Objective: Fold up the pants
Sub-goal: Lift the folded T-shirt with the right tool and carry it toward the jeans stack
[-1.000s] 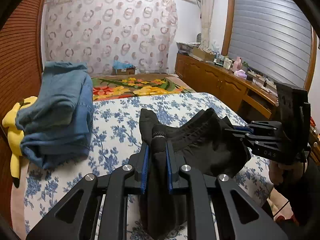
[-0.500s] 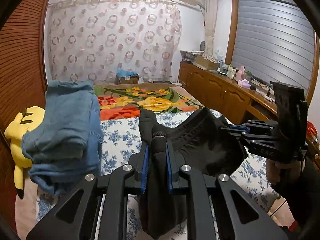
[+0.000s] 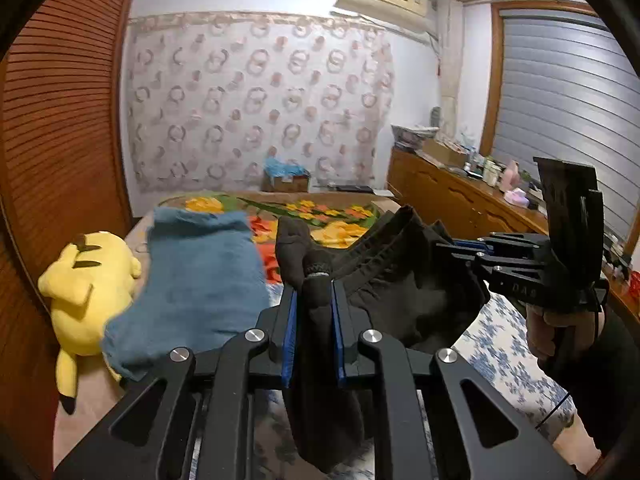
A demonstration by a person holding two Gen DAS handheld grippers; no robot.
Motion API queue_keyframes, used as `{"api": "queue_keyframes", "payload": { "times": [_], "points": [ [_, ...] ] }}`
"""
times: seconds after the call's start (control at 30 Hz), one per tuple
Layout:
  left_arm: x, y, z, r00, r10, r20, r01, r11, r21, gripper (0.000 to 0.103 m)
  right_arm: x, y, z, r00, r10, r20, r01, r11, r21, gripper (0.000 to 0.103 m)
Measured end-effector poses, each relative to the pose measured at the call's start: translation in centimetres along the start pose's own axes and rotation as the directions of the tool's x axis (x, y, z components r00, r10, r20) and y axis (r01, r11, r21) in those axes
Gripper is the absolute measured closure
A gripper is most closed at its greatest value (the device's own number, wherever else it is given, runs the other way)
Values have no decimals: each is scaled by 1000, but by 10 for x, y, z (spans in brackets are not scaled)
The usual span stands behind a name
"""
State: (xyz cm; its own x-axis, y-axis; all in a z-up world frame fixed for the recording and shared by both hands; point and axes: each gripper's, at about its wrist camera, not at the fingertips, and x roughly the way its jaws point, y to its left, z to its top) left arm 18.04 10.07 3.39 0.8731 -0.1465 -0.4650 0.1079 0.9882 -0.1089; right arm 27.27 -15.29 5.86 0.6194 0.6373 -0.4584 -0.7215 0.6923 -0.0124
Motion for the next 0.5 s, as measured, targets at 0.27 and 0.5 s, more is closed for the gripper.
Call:
{"api": "queue_keyframes", "payload": {
  "times": [0.27,0.5],
  "points": [
    [0,33,21,997,58,43,-57,998,-34,86,41,-2,32,999,35,39,-33,998,-52,91],
    [7,54,23,993,100,61,-95,992,-80,86,68,1,56,997,26,78,-17,993,-113,91]
  ]
}}
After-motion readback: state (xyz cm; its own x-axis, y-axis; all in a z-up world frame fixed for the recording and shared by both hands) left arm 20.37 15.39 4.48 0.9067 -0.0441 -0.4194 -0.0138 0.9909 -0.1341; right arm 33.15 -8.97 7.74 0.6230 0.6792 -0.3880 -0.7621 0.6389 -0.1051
